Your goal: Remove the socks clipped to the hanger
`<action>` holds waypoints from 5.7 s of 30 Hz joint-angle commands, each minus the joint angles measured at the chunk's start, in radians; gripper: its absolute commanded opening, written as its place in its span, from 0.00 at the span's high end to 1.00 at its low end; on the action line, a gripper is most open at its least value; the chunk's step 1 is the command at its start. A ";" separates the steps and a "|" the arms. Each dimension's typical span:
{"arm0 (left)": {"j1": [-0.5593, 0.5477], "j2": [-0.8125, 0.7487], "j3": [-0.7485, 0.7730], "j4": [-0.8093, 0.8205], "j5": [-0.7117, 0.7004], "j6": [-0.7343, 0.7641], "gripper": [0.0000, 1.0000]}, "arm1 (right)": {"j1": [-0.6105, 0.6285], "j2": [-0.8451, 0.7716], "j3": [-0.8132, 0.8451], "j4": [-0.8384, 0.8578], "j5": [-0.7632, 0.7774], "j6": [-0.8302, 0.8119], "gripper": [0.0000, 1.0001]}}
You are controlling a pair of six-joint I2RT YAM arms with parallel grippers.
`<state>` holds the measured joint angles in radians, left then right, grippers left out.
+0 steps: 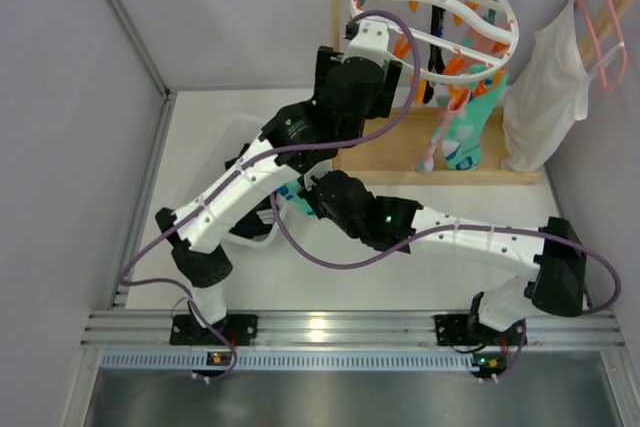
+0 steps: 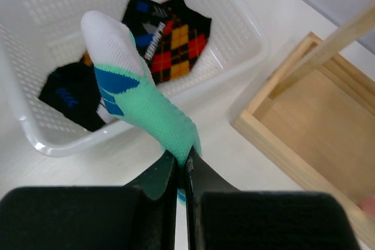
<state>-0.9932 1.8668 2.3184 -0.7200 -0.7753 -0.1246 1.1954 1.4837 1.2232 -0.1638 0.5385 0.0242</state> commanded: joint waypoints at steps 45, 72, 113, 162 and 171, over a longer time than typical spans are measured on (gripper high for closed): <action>-0.019 -0.658 -0.654 0.042 0.040 -0.295 0.01 | -0.356 -0.500 -0.201 -0.239 -0.183 0.318 0.00; -0.038 0.035 -0.660 0.881 0.699 -0.204 0.01 | -0.396 -0.600 0.656 -1.097 0.110 0.376 0.02; -0.160 -0.144 -0.804 0.784 0.278 -0.201 1.00 | -0.767 -0.083 0.912 -0.915 -0.152 0.175 0.37; 0.221 -0.673 -0.894 0.168 0.179 -0.314 1.00 | -0.732 -0.218 0.670 -0.718 -0.317 0.230 0.01; 0.543 -0.546 -0.781 -0.022 0.301 -0.303 1.00 | -0.738 -0.349 0.584 -0.759 -0.295 0.249 0.01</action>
<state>-0.5072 1.2686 1.5154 -0.6456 -0.5438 -0.4183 0.4561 1.1664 1.8111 -0.9455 0.2356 0.2584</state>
